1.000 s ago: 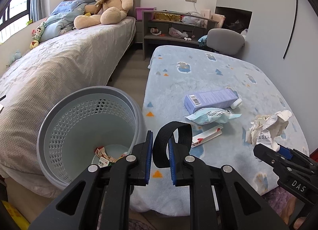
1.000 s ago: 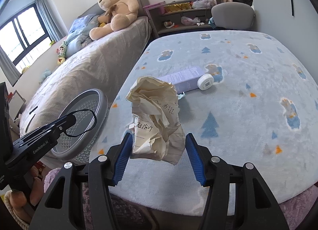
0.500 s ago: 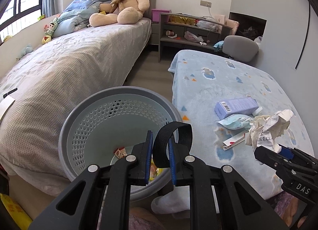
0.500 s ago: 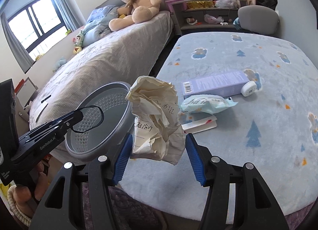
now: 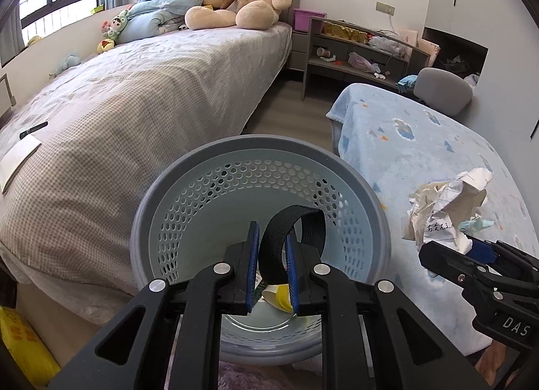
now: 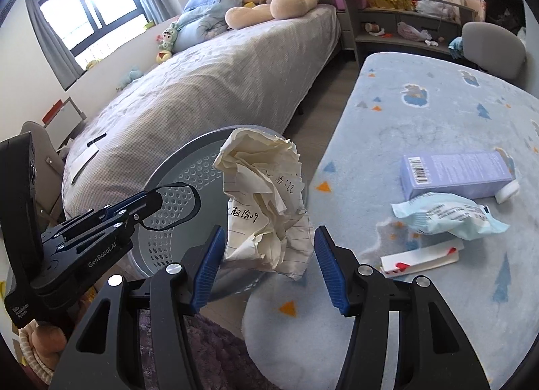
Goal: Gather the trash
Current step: 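Open both tools to drop the strap and paper into the basket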
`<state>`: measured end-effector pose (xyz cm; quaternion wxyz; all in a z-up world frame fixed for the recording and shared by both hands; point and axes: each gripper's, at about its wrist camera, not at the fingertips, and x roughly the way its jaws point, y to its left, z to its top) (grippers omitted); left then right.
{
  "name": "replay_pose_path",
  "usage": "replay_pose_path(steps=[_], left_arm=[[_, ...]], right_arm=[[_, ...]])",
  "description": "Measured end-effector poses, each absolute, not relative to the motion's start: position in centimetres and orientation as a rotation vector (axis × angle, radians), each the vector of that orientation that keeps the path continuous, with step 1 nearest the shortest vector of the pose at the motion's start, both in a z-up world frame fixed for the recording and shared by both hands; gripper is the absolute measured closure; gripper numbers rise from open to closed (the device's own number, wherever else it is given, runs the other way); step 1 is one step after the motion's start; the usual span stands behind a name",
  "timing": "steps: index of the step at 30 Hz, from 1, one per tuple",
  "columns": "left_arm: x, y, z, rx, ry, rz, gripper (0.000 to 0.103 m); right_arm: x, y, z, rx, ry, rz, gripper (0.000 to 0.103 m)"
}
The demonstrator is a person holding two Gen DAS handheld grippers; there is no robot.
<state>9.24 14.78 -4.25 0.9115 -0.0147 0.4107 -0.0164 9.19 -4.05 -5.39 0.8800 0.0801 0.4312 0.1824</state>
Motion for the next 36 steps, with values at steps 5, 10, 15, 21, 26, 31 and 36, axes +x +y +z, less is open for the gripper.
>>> replay_pose_path(steps=[5,10,15,21,26,31,36], left_arm=[[10.1,16.1,-5.3,-0.032,0.867,-0.005,0.088],[10.7,17.2,-6.1,-0.034,0.886,0.014,0.088],[11.1,18.0,-6.3,-0.038,0.892,0.028,0.087],[10.9,18.2,-6.0,-0.026,0.876,0.051,0.047],[10.8,18.3,-6.0,-0.030,0.880,0.063,0.045],[10.4,18.4,-5.8,-0.032,0.877,0.073,0.042],[9.8,18.4,-5.6,-0.032,0.873,0.082,0.039]], right_arm=[[10.8,-1.6,-5.7,0.144,0.914,0.428,0.049],[12.0,0.3,-5.9,0.117,0.922,0.462,0.049],[12.9,1.5,-6.0,0.103,0.923,0.482,0.049],[12.8,1.2,-6.1,0.110,0.921,0.472,0.049],[12.8,0.5,-6.0,0.124,0.918,0.455,0.049],[12.3,0.3,-5.7,0.122,0.909,0.449,0.049],[11.7,-0.2,-5.5,0.125,0.907,0.440,0.048]])
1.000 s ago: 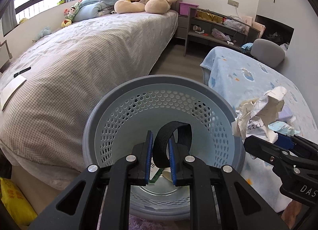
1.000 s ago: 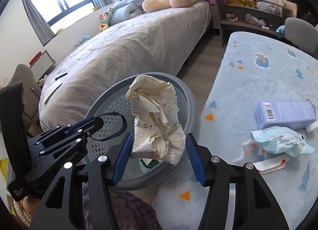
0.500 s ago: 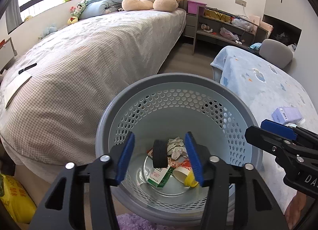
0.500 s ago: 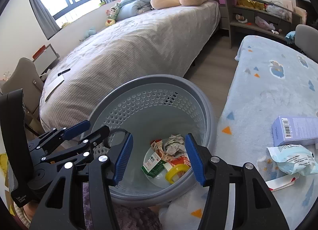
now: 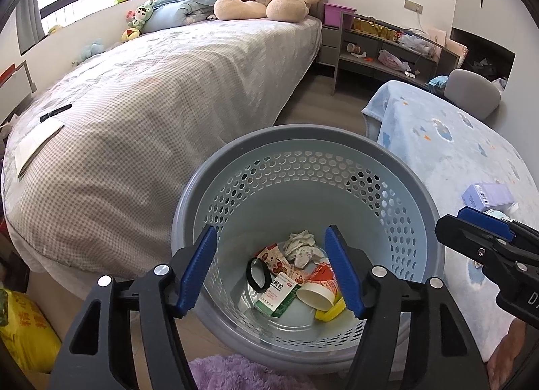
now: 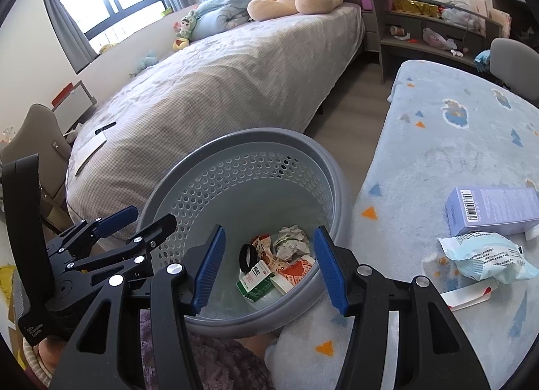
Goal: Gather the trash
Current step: 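Open both tools to drop the strap and paper into the basket, then move both tools back over the bed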
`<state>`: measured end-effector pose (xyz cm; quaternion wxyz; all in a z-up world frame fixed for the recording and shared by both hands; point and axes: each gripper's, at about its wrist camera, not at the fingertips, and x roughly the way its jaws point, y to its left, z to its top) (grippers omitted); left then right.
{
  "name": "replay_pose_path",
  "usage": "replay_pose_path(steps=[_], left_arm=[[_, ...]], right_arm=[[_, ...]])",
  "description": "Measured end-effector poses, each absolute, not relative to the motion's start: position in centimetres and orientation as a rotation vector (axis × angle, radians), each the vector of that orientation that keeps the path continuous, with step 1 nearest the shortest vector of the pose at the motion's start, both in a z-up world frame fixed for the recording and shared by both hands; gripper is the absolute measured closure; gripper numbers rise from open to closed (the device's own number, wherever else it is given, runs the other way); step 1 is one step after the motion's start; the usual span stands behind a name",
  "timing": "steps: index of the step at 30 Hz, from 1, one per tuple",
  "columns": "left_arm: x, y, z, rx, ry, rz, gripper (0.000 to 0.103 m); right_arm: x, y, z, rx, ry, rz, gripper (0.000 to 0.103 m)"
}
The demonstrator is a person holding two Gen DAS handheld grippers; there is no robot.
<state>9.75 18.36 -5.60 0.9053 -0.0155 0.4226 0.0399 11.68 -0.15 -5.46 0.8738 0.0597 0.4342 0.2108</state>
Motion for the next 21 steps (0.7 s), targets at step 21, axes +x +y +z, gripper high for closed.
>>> replay_pose_path(steps=[21], left_arm=[[7.3,14.3,-4.4,-0.040,0.867,0.018,0.033]], right_arm=[[6.1,-9.5,-6.5,0.149,0.907,0.232,0.023]])
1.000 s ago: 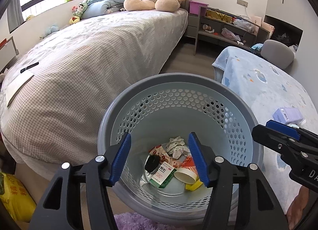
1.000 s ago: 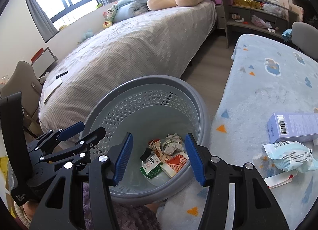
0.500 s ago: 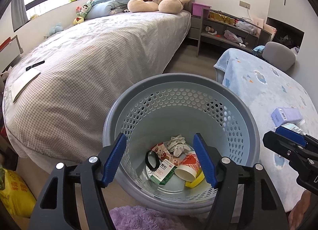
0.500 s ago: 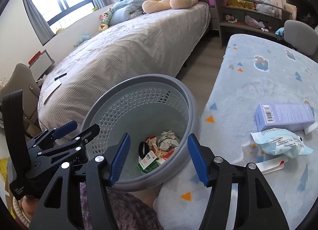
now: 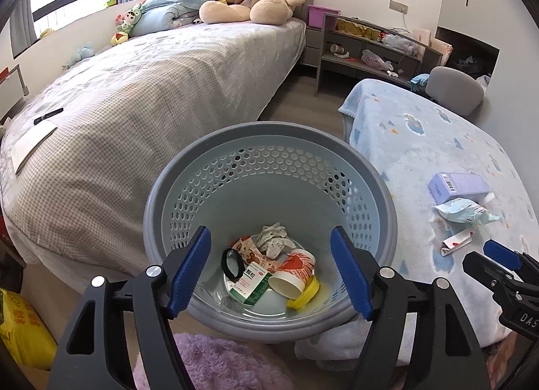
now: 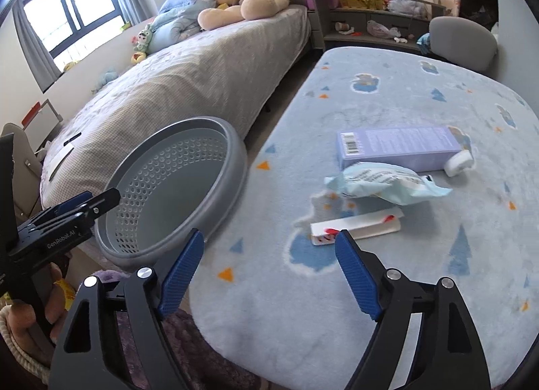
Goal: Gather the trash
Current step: 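Move both tools back over the bed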
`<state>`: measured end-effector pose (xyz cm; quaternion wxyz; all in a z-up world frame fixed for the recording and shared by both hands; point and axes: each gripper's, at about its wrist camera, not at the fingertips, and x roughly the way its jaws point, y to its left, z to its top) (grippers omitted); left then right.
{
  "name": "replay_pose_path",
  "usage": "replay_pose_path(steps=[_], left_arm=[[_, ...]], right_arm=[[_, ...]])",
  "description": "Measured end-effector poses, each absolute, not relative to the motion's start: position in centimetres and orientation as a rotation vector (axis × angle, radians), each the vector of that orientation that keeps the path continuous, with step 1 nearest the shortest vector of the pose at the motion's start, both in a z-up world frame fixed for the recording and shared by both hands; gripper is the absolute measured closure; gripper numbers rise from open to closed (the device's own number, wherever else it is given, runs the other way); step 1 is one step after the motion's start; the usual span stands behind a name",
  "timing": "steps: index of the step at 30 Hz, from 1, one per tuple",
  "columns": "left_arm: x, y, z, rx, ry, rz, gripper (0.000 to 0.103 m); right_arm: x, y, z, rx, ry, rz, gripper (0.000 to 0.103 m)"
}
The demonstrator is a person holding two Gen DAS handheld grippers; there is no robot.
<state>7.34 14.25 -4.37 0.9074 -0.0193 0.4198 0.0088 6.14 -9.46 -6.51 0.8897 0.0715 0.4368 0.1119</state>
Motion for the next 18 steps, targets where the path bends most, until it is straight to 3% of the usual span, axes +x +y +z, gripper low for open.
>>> replay_pose_path(steps=[11,18], left_arm=[[6.8,10.3,-4.4,-0.016,0.874,-0.058,0.030],[6.9,9.3,-4.8,-0.008,0.888,-0.077,0.030]], right_arm=[[6.4,-13.8,-8.9,0.162,0.941,0.142,0.007],[8.1,-14.2,-10.0,0.137,0.984,0.125,0.006]])
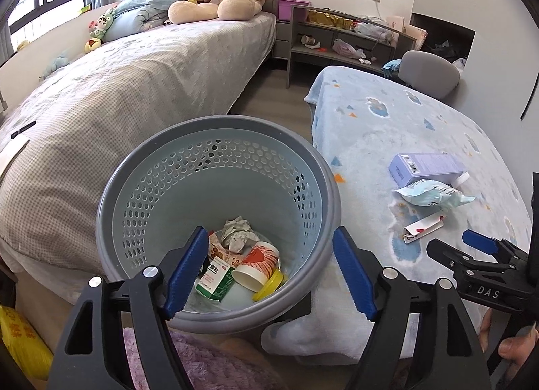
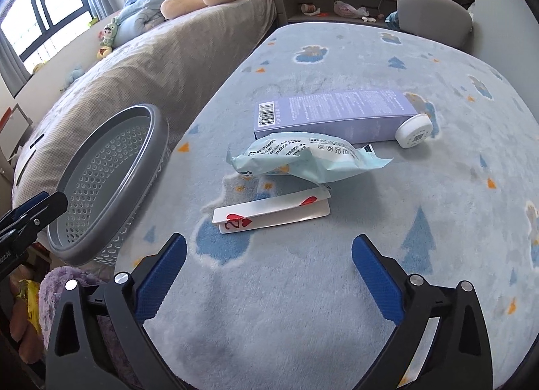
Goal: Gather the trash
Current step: 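Move both tools back over the bed, then grasp the white card with red hearts with the right tool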
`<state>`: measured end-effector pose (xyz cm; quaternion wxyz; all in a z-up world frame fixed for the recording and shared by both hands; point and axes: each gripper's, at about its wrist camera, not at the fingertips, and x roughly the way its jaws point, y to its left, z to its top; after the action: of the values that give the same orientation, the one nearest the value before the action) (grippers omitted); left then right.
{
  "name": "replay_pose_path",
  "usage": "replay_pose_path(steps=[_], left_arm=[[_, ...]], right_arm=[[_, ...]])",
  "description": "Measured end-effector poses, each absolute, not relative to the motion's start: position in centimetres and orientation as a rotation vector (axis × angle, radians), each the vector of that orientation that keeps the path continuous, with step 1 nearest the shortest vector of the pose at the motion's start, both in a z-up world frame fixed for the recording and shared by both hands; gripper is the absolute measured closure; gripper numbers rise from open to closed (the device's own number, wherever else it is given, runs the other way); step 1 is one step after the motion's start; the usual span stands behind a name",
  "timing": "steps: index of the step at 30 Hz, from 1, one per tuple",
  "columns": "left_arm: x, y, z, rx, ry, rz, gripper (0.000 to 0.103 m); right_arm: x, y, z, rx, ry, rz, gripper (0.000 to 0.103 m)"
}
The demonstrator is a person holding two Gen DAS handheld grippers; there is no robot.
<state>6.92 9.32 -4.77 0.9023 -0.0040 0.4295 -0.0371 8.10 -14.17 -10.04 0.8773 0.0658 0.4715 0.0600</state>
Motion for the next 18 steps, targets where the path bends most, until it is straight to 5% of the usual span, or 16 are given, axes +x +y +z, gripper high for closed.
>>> replay_pose_path(steps=[18], left_arm=[[7.1,9.6,-5.4,-0.009,0.904,-0.076,0.030]], right_arm=[[11.2,-12.5,-12.2,0.035,1.044,0.068,0.006]])
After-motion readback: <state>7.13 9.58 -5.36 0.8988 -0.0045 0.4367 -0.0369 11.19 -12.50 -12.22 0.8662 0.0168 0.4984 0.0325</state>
